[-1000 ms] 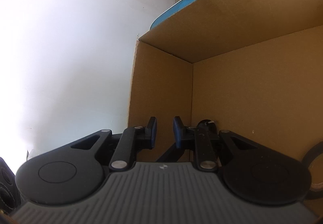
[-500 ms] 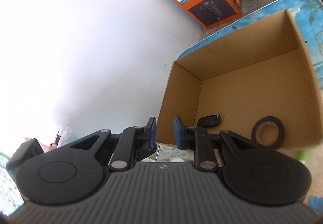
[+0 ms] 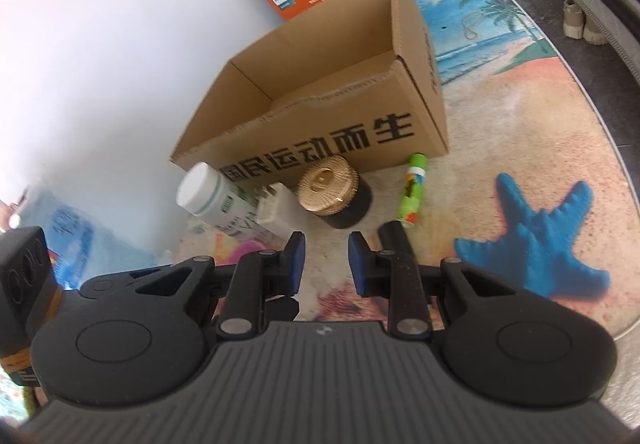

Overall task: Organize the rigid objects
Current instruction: 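Return the right gripper and grasp the black cylinder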

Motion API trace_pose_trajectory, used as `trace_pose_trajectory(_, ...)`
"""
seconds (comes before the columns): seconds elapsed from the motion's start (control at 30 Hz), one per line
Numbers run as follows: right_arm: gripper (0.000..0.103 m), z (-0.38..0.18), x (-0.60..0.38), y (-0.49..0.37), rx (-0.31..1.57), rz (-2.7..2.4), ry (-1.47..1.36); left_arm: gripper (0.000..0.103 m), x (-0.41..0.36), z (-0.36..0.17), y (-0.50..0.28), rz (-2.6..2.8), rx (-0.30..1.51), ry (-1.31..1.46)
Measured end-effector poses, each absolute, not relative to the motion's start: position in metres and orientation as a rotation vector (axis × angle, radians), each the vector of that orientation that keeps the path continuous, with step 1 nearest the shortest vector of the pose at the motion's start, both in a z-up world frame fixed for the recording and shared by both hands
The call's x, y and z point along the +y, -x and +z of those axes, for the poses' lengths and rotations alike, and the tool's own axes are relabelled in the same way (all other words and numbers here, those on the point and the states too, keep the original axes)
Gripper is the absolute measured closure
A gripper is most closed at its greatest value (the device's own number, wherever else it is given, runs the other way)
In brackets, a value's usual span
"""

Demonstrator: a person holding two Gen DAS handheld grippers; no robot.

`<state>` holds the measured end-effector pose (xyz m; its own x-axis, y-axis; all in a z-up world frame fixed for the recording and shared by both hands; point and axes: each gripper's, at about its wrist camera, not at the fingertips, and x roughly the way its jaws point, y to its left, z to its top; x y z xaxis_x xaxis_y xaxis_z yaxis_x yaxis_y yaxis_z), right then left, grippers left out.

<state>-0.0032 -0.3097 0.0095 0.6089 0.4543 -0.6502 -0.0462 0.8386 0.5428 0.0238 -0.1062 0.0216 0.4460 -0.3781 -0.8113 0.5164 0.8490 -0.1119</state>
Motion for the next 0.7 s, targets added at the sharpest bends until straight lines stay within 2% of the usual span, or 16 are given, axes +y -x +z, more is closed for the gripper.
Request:
trace_pose_trajectory(0.17, 0.075, -0.011, -0.303, 0.005, 0.903, 0.261, -0.363, 0.056, -0.133, -0.006, -0.027, -0.592, 0.998, -0.171)
trace_pose_trajectory(0.37, 0.073, -0.026, -0.310, -0.016, 0.963, 0.267, -0.371, 0.053, -0.154, -0.018, -0.043, -0.604, 1.028, -0.169)
trace_pose_trajectory(0.7, 0.074, -0.043, -0.313, -0.034, 1.032, 0.295, -0.418, 0.053, -0.164, -0.023, -0.053, -0.629, 1.061, -0.166)
